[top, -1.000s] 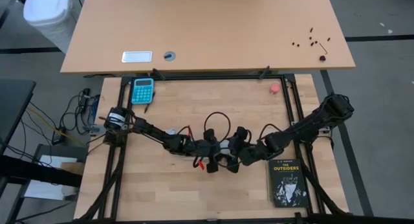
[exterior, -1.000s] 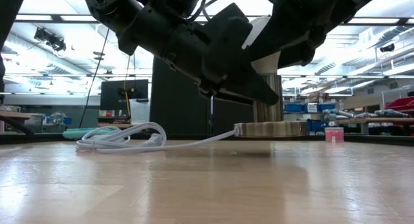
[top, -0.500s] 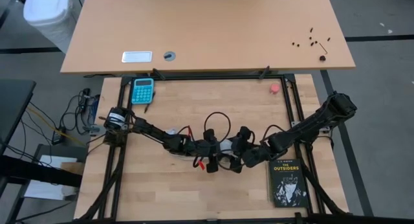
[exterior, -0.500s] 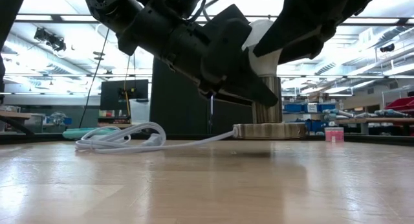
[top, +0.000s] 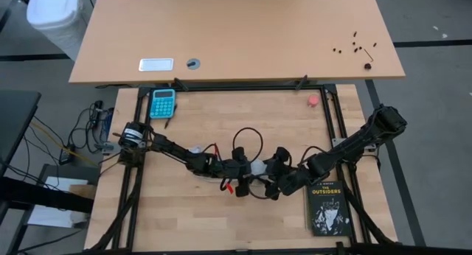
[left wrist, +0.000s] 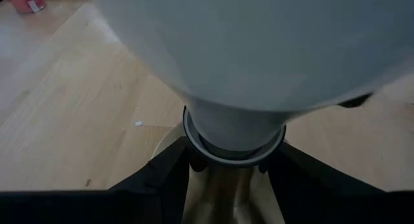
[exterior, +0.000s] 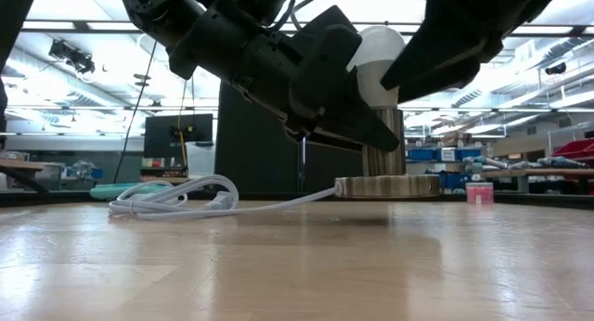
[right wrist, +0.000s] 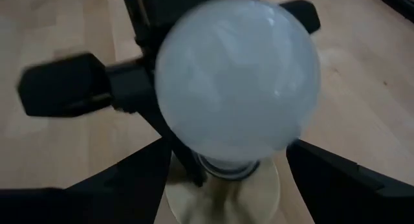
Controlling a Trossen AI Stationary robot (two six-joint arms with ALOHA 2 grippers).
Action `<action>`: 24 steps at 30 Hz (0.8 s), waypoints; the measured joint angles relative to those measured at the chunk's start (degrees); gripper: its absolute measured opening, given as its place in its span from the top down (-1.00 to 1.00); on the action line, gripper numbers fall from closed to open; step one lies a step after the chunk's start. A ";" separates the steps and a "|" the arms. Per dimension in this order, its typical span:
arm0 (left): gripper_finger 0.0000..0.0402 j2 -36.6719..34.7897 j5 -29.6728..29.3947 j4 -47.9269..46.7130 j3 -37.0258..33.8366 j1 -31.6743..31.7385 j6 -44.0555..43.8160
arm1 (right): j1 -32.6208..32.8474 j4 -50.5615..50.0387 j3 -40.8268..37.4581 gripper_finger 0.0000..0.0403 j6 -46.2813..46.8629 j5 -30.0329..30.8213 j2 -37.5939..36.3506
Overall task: Screw lightbulb
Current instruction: Insert the lightbulb into the lamp
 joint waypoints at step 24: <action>0.04 0.04 11.03 -1.40 0.00 0.00 5.27 | -3.65 1.04 0.00 -0.53 -9.75 -15.08 0.07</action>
